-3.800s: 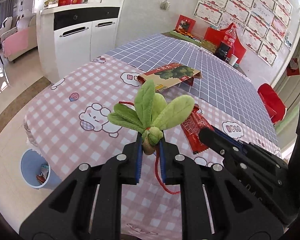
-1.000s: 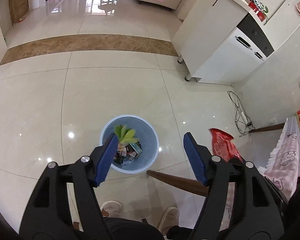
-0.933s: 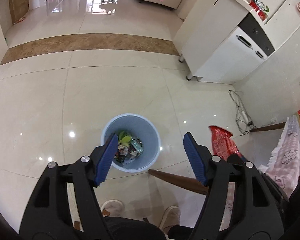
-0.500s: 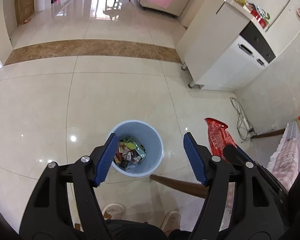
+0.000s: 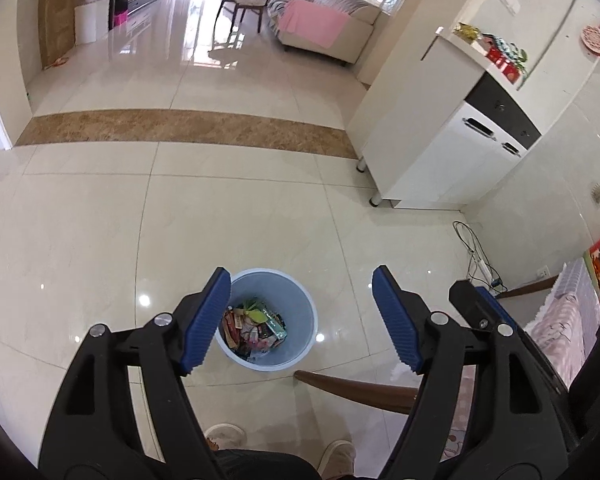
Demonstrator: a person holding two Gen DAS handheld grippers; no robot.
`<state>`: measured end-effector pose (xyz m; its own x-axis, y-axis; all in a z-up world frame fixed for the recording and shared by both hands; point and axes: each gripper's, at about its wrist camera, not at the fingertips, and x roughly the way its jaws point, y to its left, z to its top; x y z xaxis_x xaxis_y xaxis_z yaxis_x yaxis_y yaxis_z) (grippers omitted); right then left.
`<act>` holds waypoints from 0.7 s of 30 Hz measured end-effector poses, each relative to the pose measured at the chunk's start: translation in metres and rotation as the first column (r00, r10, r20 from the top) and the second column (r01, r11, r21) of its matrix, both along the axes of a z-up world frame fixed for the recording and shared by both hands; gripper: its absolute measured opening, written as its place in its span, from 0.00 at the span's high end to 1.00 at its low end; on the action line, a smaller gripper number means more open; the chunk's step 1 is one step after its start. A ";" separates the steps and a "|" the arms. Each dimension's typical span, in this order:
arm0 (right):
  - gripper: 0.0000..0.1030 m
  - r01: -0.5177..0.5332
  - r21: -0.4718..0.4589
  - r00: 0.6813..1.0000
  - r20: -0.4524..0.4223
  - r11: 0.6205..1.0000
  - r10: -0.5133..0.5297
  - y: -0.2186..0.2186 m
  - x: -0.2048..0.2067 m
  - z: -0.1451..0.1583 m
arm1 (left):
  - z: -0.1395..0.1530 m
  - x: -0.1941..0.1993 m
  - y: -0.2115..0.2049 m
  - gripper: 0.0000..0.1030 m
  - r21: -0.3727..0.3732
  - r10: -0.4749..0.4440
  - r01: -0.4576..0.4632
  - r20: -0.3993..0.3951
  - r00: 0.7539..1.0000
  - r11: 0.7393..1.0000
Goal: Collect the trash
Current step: 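Open the left tool to drop the plush toy while the right tool drops the red wrapper, then move both tools back toward the cardboard box on the table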
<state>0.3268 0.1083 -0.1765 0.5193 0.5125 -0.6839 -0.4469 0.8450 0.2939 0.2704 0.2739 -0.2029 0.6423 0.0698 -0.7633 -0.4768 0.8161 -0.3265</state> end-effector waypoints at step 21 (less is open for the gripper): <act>0.50 0.371 0.049 0.907 0.193 0.927 -0.374 -0.218 -0.111 0.095 | 0.107 -0.045 -0.205 0.28 0.176 -0.386 0.356 0.182 0.904 0.918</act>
